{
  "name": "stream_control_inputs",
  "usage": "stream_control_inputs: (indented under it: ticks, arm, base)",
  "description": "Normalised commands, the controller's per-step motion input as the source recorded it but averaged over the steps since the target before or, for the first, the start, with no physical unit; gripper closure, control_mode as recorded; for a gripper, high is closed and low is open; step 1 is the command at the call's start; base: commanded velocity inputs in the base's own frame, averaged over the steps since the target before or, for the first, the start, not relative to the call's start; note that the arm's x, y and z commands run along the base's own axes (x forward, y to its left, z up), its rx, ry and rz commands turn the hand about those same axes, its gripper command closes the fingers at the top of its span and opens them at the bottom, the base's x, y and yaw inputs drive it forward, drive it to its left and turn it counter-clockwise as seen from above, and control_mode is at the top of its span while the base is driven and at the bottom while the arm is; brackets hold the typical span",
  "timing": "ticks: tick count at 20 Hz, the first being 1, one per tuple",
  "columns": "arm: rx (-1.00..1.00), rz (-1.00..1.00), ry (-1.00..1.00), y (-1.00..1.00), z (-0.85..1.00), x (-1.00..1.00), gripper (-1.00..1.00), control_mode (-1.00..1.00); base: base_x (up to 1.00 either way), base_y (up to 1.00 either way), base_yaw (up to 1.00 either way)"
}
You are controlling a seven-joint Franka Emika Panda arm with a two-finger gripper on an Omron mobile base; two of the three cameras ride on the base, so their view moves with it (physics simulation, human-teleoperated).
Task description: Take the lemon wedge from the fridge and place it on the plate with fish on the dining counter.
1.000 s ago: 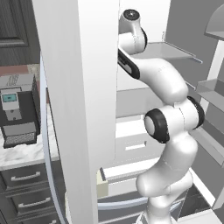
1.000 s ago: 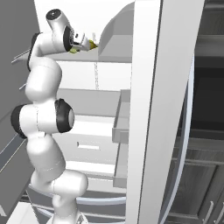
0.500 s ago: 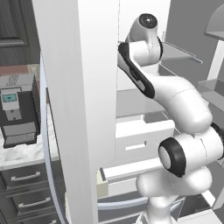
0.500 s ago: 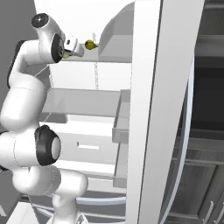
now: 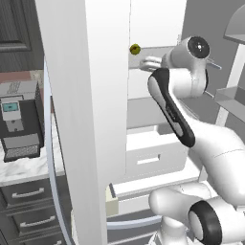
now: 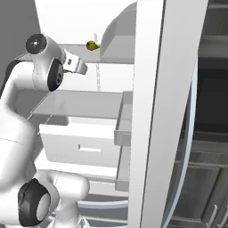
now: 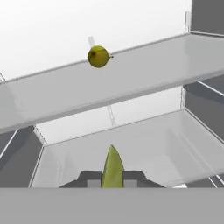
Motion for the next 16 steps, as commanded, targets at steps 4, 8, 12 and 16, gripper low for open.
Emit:
stream_control_inputs:
  ticks: [4,8,12,16]
  arm:
    - [0.00,0.00,0.00,-0.31,-0.20,-1.00,1.00,-1.00]
    - [0.00,0.00,0.00,-0.10,-0.31,-1.00,1.00,-1.00]
    - [-0.01,0.01,-0.01,0.02,-0.46,-1.00,1.00,-1.00]
    - [0.00,0.01,-0.06,0.02,-0.09,-0.23,1.00,-1.00]
  base:
    - [0.00,0.00,0.00]
    - [0.00,0.00,0.00]
    - [0.00,0.00,0.00]
    - [0.00,0.00,0.00]
